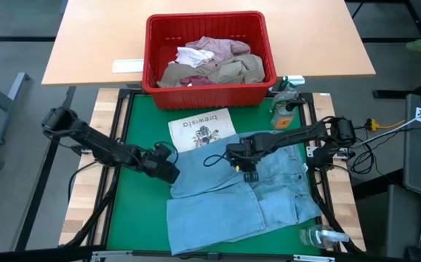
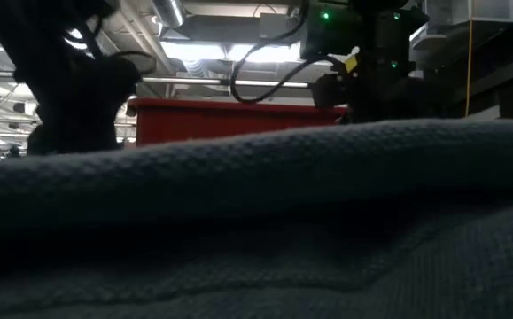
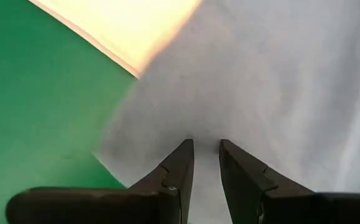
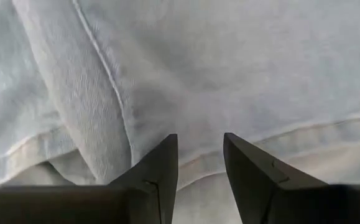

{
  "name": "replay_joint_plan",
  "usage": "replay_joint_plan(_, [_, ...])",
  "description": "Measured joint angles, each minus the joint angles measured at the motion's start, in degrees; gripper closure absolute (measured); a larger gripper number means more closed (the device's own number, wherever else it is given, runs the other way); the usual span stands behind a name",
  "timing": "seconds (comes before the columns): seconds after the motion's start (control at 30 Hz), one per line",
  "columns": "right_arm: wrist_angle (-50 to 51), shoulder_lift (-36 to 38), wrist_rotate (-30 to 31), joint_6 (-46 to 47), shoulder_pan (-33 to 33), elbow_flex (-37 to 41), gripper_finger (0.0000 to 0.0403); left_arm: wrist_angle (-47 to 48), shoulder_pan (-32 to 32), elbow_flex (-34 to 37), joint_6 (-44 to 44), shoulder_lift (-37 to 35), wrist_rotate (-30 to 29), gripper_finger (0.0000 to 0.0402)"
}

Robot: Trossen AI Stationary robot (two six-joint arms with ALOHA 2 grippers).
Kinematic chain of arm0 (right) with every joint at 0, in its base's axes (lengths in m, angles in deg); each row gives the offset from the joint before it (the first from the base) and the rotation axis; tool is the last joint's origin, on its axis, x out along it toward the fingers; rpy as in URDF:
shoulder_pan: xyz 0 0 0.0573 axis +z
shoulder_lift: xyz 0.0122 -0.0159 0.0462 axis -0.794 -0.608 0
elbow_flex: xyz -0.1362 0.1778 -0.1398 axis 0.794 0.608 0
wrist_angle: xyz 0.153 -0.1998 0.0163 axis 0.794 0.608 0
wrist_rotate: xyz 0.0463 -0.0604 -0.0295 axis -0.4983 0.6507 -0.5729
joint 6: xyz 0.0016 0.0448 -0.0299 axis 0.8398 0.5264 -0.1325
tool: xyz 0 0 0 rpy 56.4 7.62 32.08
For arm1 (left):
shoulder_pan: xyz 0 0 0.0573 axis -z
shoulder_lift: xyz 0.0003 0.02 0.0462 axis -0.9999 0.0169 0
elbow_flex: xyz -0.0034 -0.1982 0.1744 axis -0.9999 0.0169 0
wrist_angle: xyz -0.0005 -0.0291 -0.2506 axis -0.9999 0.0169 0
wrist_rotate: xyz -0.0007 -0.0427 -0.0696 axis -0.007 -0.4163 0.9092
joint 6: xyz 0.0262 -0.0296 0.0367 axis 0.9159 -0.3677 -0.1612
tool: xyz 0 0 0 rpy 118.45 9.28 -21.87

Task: Fold laundry
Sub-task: Fold the light blue pants

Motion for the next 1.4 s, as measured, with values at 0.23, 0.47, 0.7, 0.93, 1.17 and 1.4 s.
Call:
replay_joint_plan(0.23, [-5.59,-0.06,-0.94,0.02,0.00,7.18,0.0275,3.24,-5.23,0.00,2.66,4.11,0.69,0.0328])
replay_joint_plan(0.47, [-14.75,0.08,-0.96,0.12,-0.07,9.66,0.0275,11.10,-10.15,-0.09,2.99,5.35,0.18,0.0328])
replay_joint_plan(0.7, [-27.84,-0.26,1.79,-1.31,-0.07,9.83,0.0275,15.53,-16.10,-0.04,7.55,4.74,-2.75,0.0328])
replay_joint_plan(0.93, [-27.04,-0.18,5.22,-1.63,-0.09,6.88,0.0275,26.03,-19.59,-4.81,10.50,2.49,-2.41,0.0328])
replay_joint_plan(1.17, [-23.07,0.33,7.52,-4.47,-0.07,3.76,0.0275,30.41,-16.55,-13.79,12.93,1.46,7.75,0.0328])
replay_joint_plan(1.4, [-27.40,0.19,10.66,-7.48,-2.05,3.71,0.0275,26.31,-6.51,-14.56,5.25,1.93,15.84,0.0328])
